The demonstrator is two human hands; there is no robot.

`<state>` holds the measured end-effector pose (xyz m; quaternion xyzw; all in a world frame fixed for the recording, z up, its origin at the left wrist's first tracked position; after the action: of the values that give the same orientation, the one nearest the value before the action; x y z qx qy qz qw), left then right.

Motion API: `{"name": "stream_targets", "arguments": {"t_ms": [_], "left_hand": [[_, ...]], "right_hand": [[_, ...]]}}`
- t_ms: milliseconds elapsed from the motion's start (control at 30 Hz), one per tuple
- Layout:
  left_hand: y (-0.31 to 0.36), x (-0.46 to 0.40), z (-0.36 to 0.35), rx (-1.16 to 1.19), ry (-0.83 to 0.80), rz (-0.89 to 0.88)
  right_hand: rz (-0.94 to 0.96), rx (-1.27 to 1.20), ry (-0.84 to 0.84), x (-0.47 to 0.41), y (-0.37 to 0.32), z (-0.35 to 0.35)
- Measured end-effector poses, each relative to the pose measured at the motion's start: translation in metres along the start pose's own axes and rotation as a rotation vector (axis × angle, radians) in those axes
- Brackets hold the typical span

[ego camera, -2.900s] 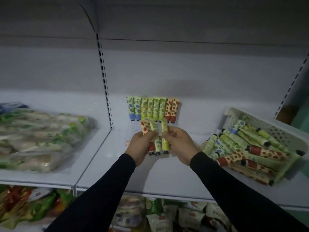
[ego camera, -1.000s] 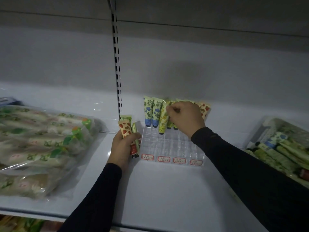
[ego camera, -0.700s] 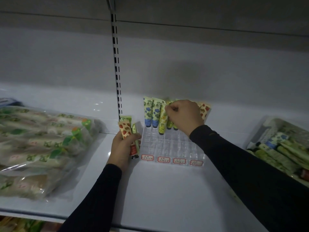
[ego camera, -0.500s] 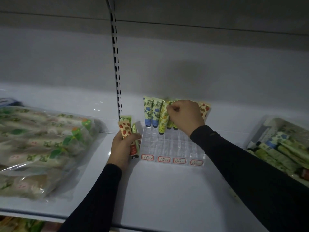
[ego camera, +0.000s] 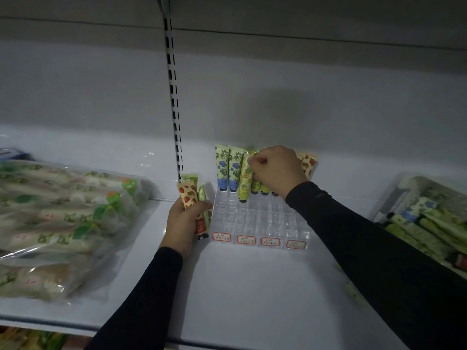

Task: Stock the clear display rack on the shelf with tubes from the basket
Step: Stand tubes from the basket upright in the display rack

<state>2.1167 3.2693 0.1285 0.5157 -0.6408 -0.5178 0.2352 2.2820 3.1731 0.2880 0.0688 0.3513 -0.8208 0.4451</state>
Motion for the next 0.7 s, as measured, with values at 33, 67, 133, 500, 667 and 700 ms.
{"name": "stream_targets", "arguments": {"t_ms": [33,67,133,500,667,700], "left_hand": [[0.0,0.0,0.0,0.001,0.0,0.001],[-0.001,0.0,0.0,0.001,0.001,0.003],[-0.001,0.0,0.0,0.005,0.001,0.003],[0.002,0.002,-0.002,0.002,0.003,-0.005],[0.003,0.002,-0.003,0.007,-0.004,-0.01],[0.003,0.003,-0.003,0.008,-0.005,-0.01]], "right_hand": [[-0.004,0.005,-0.007,0.0,0.0,-0.001],[-0.009,0.005,-0.013,0.0,0.0,-0.001],[-0.022,-0.009,-0.028,-0.001,0.002,-0.002],[-0.059,-0.078,-0.129,-0.004,0.008,-0.008],[-0.077,-0.093,-0.149,-0.004,0.01,-0.009],[-0.075,-0.096,-0.151,-0.005,0.01,-0.009]]}}
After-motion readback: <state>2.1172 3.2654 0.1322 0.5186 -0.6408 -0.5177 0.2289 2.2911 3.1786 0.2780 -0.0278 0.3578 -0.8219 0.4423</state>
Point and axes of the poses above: each hand's wrist, its own x-axis away from the middle knuckle, its own z-axis out of the back of the hand, y = z × x, the point moved 10 cm from there along -x, towards the middle knuckle, and after that the axes turned 13 degrees about -z, right-handed, at the moved point
